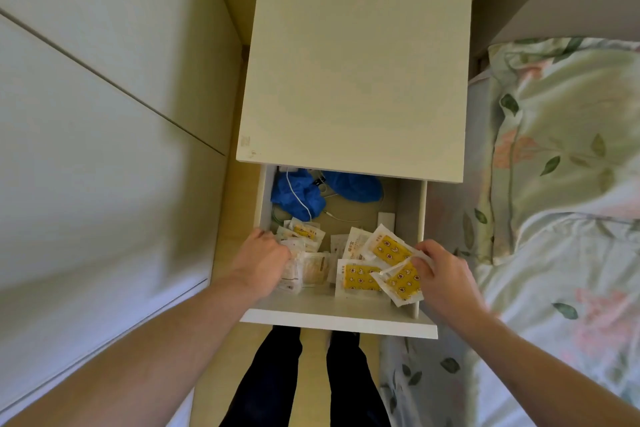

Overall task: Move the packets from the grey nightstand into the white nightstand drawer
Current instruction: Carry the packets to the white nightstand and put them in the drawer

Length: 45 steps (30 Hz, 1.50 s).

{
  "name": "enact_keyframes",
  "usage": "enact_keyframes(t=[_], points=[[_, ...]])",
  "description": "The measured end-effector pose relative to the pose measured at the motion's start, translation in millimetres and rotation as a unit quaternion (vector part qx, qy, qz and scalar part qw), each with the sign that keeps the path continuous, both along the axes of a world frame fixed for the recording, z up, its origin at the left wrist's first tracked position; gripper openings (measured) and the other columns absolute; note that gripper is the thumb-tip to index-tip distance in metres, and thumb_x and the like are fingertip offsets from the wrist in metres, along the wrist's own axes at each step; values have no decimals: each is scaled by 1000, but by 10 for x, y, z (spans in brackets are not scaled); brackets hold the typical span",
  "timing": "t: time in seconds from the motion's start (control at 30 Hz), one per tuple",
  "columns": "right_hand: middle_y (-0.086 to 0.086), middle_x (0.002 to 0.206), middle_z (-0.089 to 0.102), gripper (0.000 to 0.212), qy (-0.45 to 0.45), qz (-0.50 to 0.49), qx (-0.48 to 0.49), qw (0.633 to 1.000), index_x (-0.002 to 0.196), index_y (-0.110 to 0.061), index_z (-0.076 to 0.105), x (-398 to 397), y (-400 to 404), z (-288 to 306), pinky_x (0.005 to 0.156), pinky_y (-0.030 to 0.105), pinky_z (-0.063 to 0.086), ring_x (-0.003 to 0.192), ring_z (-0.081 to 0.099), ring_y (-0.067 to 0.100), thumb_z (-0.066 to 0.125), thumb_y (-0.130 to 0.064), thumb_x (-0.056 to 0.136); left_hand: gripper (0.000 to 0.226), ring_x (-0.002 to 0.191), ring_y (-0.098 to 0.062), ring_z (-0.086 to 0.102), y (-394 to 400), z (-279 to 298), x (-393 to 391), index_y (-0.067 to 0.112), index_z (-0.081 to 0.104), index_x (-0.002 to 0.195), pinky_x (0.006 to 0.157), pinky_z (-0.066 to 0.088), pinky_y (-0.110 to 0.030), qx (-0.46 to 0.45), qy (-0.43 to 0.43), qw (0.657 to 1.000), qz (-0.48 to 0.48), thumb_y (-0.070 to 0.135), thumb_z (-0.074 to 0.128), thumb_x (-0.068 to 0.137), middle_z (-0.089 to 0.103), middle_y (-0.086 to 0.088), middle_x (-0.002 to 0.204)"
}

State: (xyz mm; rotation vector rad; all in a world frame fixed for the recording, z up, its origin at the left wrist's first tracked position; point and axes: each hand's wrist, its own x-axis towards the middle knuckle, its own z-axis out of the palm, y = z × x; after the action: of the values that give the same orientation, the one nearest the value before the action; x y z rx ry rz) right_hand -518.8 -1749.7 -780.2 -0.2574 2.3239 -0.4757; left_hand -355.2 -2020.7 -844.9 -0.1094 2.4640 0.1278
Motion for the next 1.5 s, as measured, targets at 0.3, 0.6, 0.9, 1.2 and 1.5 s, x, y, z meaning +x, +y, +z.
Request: enact_keyframes(t=[0.3,0.6,0.9,1.2,1.5], points=[[-16,90,67,17,-14,41,9,999,105,-41,59,-53,-28,-67,61,26,60,77,67,4,51,-27,106,27,87,-10,66,-88,316,22,32,70,115,90,51,-29,67,26,995,65,17,66,93,72,9,102],[-4,93,66,24,-24,51,52,997,120,-29,65,-85,-25,-341,51,20,44,74,62,6,47,-23,107,17,82,-16,65,50,203,-213,25,67,107,75,50,-29,82,-20,994,70,13,60,97,70,3,92],[-9,87,67,25,-7,131,94,987,114,-40,64,-142,55,-334,64,33,60,74,65,10,44,-27,107,16,93,-19,60,56,126,-342,20,68,107,108,39,-43,-4,-85,996,-24,16,68,92,61,2,91],[-1,88,67,29,-39,-65,40,996,116,-24,67,9,63,-386,62,31,51,77,64,22,40,-21,106,53,122,-27,48,152,37,-196,11,55,135,110,37,-44,-73,-61,995,-32,16,71,85,53,-10,134],[-1,80,59,30,-83,-34,134,987,100,-16,69,288,30,-262,60,30,46,70,57,17,42,-3,96,64,128,-29,44,306,81,-124,8,45,142,108,40,-43,-54,-4,998,-10,6,69,83,46,-13,142]])
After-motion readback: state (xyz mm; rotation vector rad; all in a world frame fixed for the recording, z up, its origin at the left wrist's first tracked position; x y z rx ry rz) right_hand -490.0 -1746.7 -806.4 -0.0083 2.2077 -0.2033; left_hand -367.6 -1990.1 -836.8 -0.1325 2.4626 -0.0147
